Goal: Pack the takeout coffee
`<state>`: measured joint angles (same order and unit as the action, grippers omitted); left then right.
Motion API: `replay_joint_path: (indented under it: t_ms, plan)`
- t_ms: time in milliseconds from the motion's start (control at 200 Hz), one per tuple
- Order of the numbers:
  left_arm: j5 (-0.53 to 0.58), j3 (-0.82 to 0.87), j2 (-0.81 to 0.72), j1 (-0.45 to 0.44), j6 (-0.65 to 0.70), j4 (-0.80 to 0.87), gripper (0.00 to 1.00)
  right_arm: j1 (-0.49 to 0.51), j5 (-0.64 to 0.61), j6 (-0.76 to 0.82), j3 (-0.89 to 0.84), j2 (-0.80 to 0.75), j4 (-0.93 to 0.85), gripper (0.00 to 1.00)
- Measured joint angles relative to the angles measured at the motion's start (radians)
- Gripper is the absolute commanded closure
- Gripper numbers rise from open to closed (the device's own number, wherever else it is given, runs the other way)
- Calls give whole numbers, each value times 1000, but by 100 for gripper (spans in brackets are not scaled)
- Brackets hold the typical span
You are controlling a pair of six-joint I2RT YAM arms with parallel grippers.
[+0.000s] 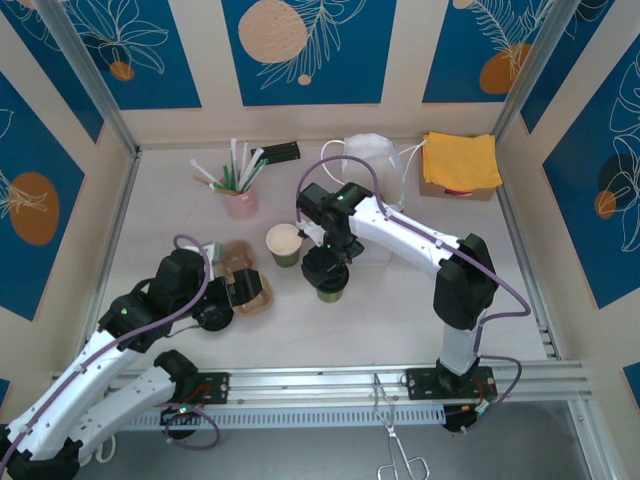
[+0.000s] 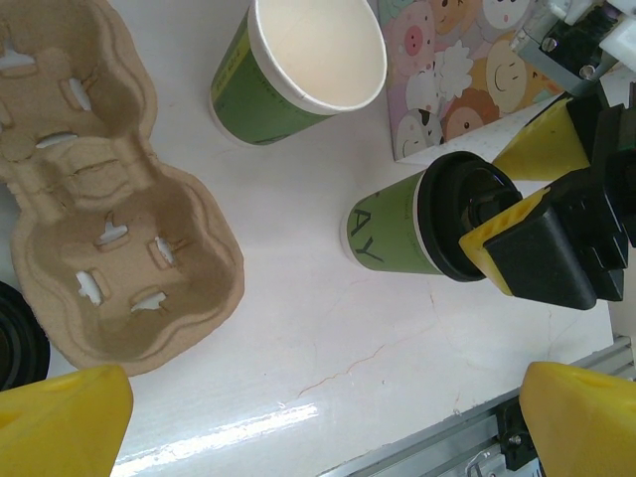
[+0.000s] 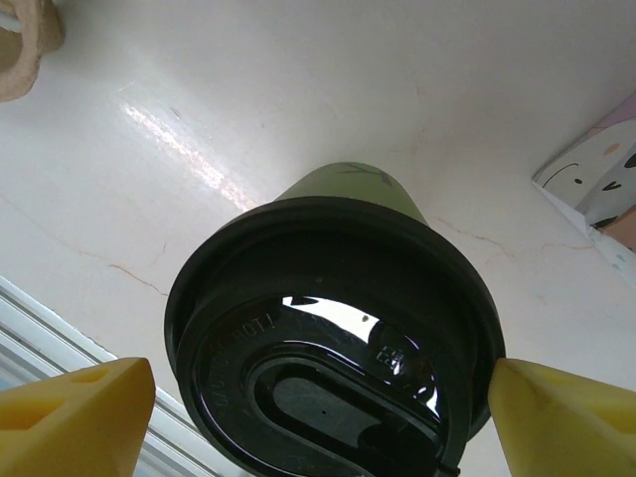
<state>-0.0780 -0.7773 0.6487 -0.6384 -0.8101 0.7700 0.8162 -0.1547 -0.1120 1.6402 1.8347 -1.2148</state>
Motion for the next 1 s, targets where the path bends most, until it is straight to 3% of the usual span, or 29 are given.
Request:
replay_joint_path:
  t_ms: [1000]
  plan:
    - [0,0,-12,-2,0,1,0,35,-71,0,-13,1,7,13]
